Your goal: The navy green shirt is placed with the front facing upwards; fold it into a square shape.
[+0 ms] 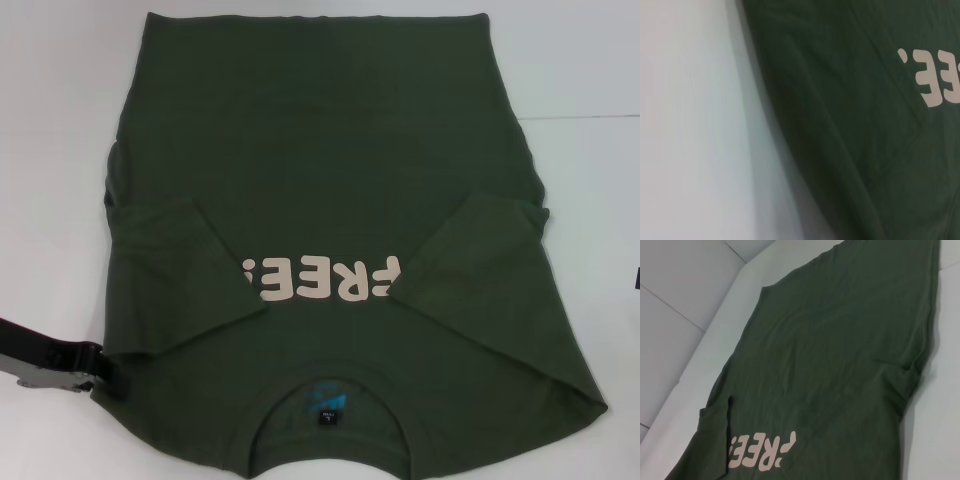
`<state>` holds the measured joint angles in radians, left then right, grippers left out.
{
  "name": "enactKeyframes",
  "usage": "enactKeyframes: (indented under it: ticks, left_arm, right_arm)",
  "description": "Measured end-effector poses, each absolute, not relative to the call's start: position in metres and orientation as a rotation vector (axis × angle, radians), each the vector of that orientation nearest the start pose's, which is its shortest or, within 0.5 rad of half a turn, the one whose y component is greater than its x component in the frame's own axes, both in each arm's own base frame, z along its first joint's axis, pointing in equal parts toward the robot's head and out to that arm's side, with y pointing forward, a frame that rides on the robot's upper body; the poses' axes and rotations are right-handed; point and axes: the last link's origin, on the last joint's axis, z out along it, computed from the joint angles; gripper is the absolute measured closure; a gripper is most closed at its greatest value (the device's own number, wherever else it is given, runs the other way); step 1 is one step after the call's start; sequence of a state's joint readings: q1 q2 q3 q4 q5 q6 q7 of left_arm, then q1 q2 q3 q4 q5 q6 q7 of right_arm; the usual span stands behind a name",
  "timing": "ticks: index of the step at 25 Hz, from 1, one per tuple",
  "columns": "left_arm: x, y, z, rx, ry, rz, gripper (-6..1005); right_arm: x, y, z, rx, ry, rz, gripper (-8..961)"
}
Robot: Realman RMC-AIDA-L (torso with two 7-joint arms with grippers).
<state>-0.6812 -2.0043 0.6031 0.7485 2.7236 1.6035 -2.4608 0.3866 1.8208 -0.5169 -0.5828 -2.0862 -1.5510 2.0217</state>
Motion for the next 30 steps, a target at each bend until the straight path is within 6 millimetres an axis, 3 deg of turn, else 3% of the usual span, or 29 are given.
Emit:
enactKeyframes:
  ticks: [1, 7, 13, 18, 24, 30]
  left_arm:
    - [-0.305, 0.341, 0.035, -2.261, -1.886, 0.144, 749]
    - [-0.306, 0.341, 0.035, -2.258, -1.885, 0.144, 956]
    - [-0.306, 0.34, 0.035, -2.264, -1.882, 0.133, 953]
    - [-0.306, 0.339, 0.035, -2.278, -1.874, 0.136, 951]
    - [-0.307, 0.338, 0.036, -2.278, -1.871, 0.132, 948]
    - [-0.308, 0.338, 0.036, -2.276, -1.868, 0.133, 945]
  right_arm:
    - [0.37, 0.299, 0.112, -2.152, 1.607, 0.638, 14]
    - [0.37, 0.298, 0.112, -2.145, 1.642, 0.628, 14]
    - [0.371, 0.3, 0.115, -2.12, 1.839, 0.444, 15]
    - [0.353, 0.306, 0.123, -2.163, 1.971, 0.244, 15]
    - [0.332, 0.315, 0.135, -2.184, 2.028, 0.065, 15]
    - [0.325, 0.324, 0.124, -2.202, 2.023, -0.063, 22]
